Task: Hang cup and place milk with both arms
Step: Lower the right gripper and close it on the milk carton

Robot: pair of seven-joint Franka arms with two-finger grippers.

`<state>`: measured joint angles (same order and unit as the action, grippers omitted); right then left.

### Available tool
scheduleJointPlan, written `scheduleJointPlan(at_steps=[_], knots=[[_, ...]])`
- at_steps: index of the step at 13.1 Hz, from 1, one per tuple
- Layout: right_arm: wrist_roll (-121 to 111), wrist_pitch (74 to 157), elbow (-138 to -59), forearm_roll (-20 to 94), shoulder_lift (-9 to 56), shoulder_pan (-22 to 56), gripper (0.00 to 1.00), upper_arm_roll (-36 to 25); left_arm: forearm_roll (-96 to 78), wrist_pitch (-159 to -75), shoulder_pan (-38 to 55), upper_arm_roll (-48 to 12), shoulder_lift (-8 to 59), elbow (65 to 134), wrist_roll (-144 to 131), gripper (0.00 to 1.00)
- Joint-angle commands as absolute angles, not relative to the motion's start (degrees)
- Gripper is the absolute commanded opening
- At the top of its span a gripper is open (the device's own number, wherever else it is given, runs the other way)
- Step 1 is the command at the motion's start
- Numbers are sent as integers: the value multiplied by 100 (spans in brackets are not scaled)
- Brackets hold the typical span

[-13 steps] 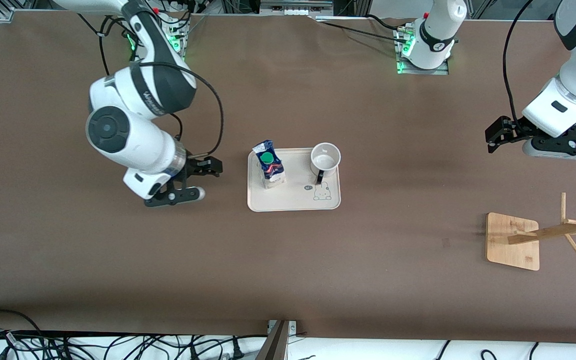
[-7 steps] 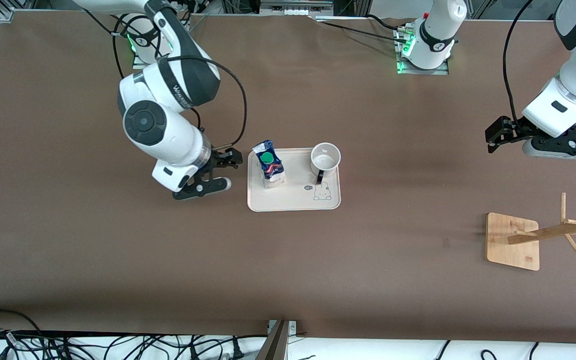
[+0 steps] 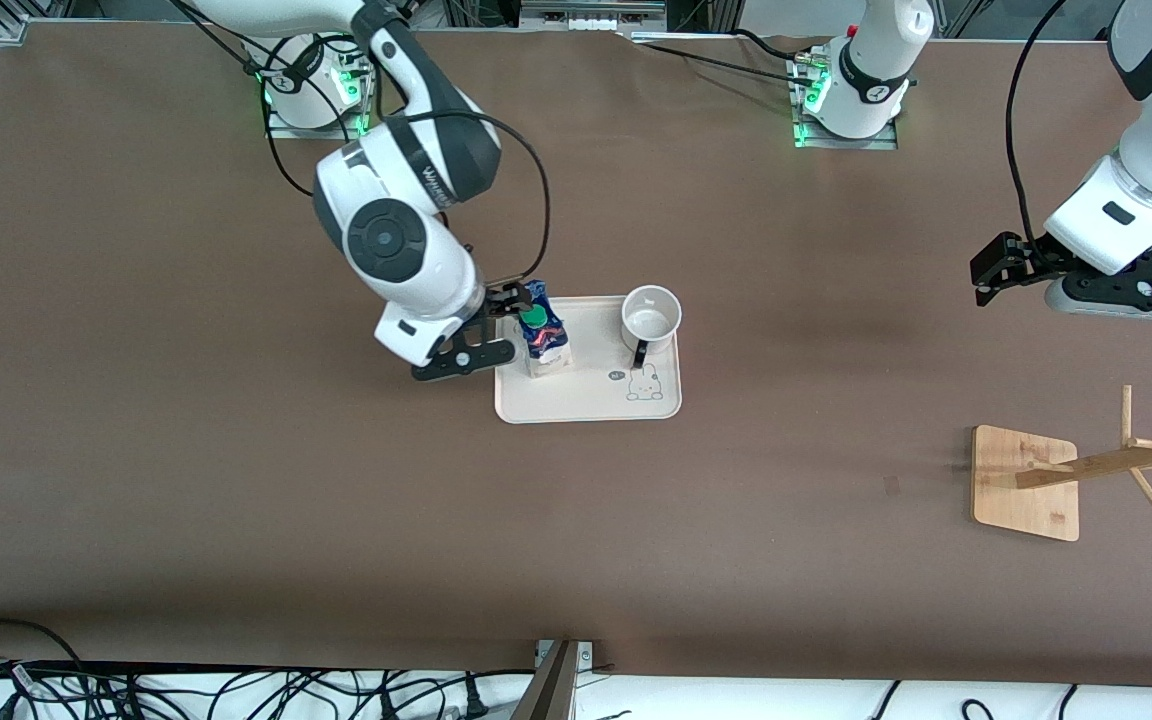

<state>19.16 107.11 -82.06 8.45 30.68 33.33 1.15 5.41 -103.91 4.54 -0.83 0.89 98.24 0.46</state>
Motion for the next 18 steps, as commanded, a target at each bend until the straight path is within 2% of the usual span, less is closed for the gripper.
scheduleJointPlan(at_steps=[1, 9, 14, 18], knots=[[2083, 10740, -8174, 940, 3032, 3524, 100, 53, 457, -10274, 466, -62, 123, 9651, 53, 100], [1986, 10749, -8174, 1222, 3129, 3665, 100, 53, 457, -10266, 466, -62, 149, 9624, 53, 100], [2039, 11144, -8174, 1222, 3331, 3920, 100, 53, 457, -10266, 466, -62, 149, 9624, 53, 100], [1925, 11153, -8174, 1143, 3428, 3867, 100, 44, 457, -10266, 466, -62, 158, 9624, 53, 100]])
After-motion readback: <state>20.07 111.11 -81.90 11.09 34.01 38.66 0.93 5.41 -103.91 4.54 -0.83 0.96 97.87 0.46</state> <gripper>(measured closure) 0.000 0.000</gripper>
